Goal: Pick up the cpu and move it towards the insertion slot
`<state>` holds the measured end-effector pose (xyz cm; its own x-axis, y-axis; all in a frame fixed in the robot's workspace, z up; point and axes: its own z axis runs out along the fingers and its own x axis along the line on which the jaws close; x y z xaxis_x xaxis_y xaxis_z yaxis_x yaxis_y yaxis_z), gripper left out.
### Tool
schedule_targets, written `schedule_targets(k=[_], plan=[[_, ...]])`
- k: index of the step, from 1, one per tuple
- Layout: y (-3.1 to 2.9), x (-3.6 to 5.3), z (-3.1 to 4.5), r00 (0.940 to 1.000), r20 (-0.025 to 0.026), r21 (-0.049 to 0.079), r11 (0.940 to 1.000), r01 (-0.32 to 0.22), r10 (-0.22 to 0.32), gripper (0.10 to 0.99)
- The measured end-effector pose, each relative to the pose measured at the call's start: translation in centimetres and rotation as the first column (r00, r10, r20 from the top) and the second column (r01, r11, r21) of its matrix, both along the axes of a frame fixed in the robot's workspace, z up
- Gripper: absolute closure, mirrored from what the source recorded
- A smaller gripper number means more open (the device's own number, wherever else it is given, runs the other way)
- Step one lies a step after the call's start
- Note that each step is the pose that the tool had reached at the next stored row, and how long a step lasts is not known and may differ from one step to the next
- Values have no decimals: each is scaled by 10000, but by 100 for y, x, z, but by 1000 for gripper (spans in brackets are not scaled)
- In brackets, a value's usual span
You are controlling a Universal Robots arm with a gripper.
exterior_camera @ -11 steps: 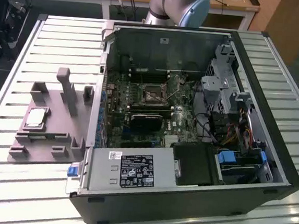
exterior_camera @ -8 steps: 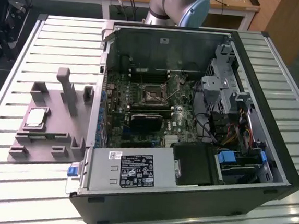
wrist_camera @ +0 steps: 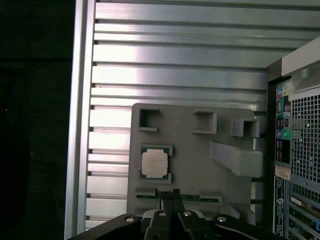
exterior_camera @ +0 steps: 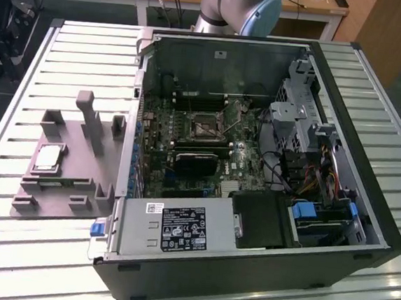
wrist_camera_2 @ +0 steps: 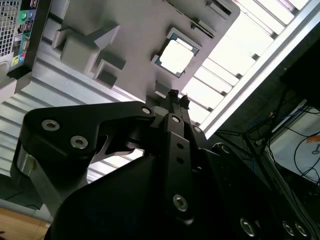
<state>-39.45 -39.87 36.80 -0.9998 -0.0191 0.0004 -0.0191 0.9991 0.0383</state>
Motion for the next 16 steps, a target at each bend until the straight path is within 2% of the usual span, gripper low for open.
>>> schedule_targets(k=[8,16], plan=[[-1,-5,-82,10000,6,-1,10000,0,0,984],[-14,-19,-221,10000,20,-1,10000,1,-1,984]])
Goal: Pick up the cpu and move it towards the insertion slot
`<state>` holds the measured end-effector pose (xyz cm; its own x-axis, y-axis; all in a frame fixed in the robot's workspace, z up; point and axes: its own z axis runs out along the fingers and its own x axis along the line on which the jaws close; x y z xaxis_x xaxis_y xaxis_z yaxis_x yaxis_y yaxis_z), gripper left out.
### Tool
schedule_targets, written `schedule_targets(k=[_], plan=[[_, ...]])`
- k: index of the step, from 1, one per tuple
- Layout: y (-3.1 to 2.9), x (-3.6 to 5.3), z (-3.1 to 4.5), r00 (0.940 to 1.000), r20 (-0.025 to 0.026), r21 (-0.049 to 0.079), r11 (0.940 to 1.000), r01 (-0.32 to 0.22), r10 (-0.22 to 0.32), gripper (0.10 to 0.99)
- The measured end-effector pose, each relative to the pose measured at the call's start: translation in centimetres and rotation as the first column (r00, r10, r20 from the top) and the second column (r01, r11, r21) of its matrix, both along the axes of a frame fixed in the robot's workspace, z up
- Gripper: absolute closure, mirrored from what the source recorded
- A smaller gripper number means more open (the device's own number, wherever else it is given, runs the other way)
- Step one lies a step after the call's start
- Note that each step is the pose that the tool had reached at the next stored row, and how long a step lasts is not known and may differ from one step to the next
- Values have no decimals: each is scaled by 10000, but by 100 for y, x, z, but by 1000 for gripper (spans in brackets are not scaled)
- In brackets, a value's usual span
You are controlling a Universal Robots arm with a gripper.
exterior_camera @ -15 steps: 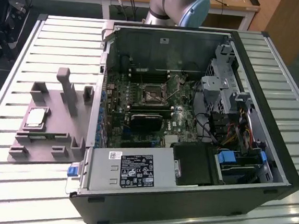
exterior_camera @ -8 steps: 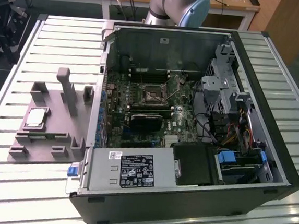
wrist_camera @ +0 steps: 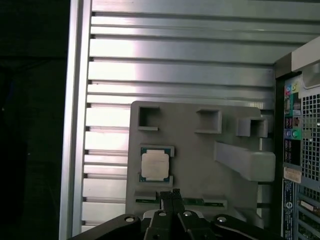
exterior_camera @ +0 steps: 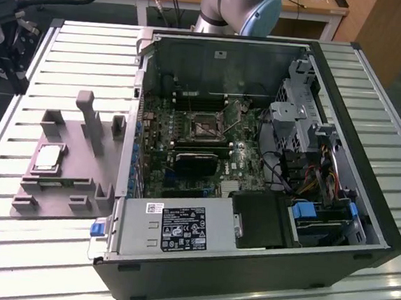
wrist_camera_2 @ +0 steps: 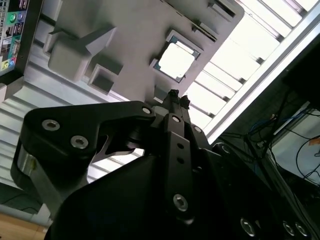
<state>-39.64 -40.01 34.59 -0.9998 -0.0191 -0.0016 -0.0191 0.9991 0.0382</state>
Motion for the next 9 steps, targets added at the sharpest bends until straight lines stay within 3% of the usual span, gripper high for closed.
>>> schedule_targets(k=[9], plan=[[-22,-3,-163,10000,7,0,10000,0,0,984]])
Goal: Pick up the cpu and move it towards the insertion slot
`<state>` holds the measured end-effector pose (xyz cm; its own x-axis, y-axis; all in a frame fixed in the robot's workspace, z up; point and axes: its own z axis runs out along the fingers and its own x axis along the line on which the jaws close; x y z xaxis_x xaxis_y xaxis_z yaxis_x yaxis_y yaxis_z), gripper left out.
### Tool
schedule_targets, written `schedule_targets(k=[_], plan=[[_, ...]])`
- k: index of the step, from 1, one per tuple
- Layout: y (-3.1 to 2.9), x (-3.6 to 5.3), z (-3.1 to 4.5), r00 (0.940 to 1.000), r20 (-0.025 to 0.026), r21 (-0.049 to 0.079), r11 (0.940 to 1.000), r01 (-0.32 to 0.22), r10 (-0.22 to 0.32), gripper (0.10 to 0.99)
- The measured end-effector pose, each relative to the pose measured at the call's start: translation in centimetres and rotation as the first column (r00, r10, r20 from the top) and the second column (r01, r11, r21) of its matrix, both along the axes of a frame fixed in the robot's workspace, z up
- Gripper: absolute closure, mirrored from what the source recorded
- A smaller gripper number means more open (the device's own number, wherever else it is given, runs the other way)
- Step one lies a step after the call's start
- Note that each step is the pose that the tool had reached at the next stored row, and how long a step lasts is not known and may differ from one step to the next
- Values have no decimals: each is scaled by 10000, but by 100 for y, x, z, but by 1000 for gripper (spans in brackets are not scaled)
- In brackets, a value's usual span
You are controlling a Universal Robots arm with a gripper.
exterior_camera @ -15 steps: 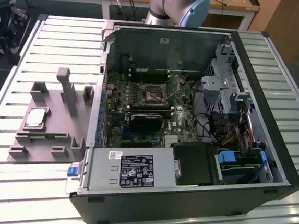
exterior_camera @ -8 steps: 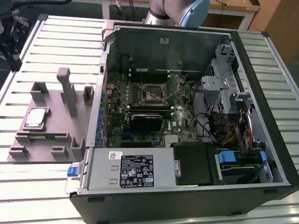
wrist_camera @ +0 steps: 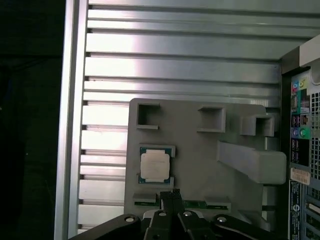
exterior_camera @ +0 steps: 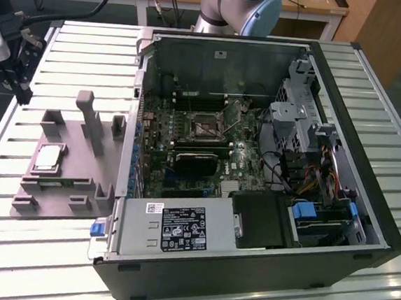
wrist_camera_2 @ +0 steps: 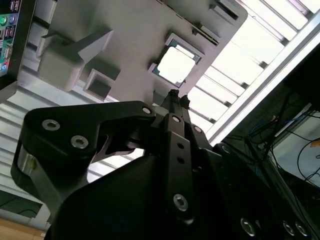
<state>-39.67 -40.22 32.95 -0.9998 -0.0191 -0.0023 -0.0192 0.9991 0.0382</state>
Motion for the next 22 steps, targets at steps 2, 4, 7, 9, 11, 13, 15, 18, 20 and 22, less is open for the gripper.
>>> schedule_targets(k=[2,4,7,9,11,13,15,18,20,22], plan=[[-5,0,-37,10000,0,0,10000,0,0,984],[-12,0,-73,10000,0,0,10000,0,0,984],[-21,0,-127,10000,3,4,10000,0,0,984],[-26,0,-164,10000,7,8,10000,0,0,984],[-31,0,-200,10000,11,10,10000,0,0,984],[-37,0,-236,10000,15,12,10000,0,0,984],[-40,-1,-273,10000,18,13,10000,1,-1,984],[-44,-1,-328,10000,24,15,10000,0,0,984],[-44,-2,-362,10000,26,30,10000,0,0,984],[-44,-6,-393,10000,31,78,10000,0,0,984]])
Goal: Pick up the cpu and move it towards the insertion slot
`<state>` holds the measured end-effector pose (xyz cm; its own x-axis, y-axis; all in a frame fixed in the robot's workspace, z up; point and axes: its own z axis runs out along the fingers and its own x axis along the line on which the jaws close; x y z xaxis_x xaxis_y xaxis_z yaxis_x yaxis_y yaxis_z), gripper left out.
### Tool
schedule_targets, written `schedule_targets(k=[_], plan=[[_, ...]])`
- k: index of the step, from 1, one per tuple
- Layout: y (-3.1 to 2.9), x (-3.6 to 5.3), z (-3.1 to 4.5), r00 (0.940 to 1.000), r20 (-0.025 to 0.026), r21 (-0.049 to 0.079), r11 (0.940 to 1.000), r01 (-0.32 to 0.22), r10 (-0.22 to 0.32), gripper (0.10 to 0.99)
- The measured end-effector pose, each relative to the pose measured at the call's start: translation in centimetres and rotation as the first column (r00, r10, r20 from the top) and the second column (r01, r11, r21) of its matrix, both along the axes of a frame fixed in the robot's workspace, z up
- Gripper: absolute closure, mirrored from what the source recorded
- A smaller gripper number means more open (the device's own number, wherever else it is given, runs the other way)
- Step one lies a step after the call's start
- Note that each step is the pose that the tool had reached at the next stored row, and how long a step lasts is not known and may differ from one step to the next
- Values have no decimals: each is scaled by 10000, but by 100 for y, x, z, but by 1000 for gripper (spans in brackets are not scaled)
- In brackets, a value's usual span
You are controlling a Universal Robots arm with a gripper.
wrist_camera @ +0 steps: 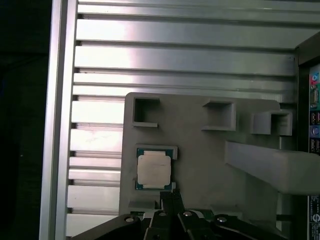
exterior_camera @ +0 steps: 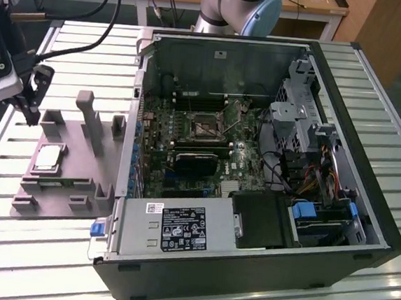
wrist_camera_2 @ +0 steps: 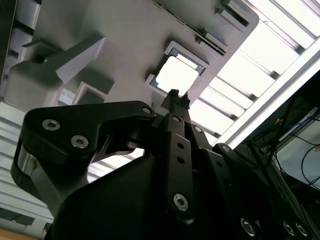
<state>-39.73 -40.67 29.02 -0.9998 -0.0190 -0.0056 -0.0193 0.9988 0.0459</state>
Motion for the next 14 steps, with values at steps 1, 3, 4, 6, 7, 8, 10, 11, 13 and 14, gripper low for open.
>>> schedule_targets(k=[1,3,4,6,7,8,10,11,13,14], plan=[[0,-1,-16,10000,1,16,10000,0,0,984],[-1,-4,-48,10000,5,33,10000,0,0,984],[-1,-8,-66,10000,10,37,10000,-1,1,984],[-1,-18,-100,10000,16,43,10000,-1,1,984],[-1,-22,-118,10000,19,44,10000,-1,0,984],[-1,-26,-136,10000,22,45,10000,-1,1,984],[-1,-40,-173,10000,28,45,10000,8,-8,984],[-1,-44,-192,10000,30,45,10000,18,-18,984],[-2,-48,-227,10000,29,45,10000,42,-43,984],[-1,-50,-245,10000,29,45,10000,55,-55,984]])
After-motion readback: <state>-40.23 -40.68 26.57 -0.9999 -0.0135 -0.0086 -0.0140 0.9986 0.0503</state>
